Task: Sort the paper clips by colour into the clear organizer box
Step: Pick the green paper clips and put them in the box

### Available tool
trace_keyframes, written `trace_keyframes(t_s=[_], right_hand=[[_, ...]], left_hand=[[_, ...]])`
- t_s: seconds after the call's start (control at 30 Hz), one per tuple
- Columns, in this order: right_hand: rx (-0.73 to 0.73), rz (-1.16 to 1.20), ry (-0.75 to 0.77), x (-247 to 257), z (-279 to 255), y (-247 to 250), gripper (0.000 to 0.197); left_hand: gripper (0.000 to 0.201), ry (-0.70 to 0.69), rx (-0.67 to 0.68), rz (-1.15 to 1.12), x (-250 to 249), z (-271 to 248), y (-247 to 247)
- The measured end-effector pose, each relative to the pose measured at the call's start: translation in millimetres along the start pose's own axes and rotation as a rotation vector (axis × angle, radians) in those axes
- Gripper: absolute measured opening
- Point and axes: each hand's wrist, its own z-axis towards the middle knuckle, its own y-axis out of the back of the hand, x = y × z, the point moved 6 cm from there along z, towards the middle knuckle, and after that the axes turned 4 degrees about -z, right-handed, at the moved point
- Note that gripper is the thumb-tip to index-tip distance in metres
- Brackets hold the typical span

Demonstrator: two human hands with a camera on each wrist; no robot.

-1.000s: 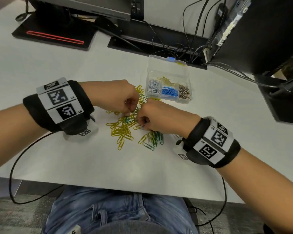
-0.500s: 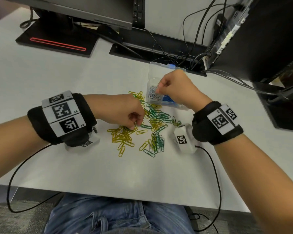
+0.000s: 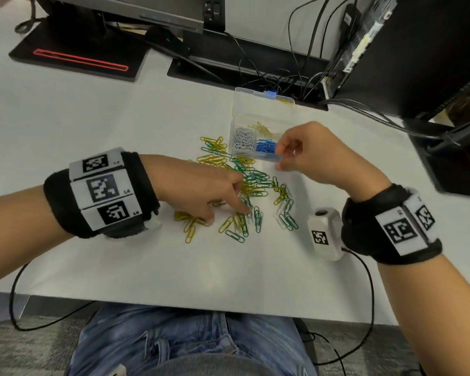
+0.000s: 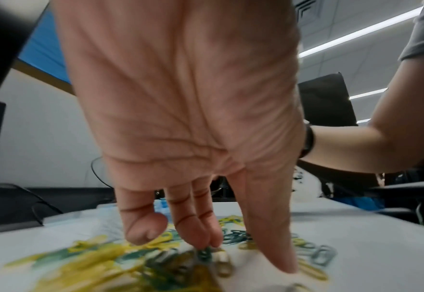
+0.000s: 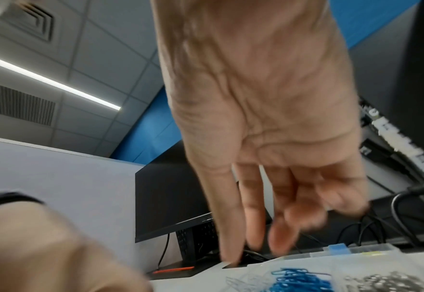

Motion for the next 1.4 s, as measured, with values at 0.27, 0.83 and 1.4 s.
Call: trace_keyframes(t_s=[0.27, 0.83, 1.4], right_hand=[[0.376, -0.207, -0.073, -17, -38, -46, 0.022], [0.19, -0.263, -0.156, -35, -7, -35, 0.017], [0.219, -0.089, 0.082, -30, -33, -32, 0.023]], left_hand=[[0.037, -0.048, -0.2, -0.076, -4, 9, 18], [0.018, -0.08, -0.269, -0.016, -21, 37, 36], [0.009, -0.047, -0.088, 0.067, -46, 80, 15]])
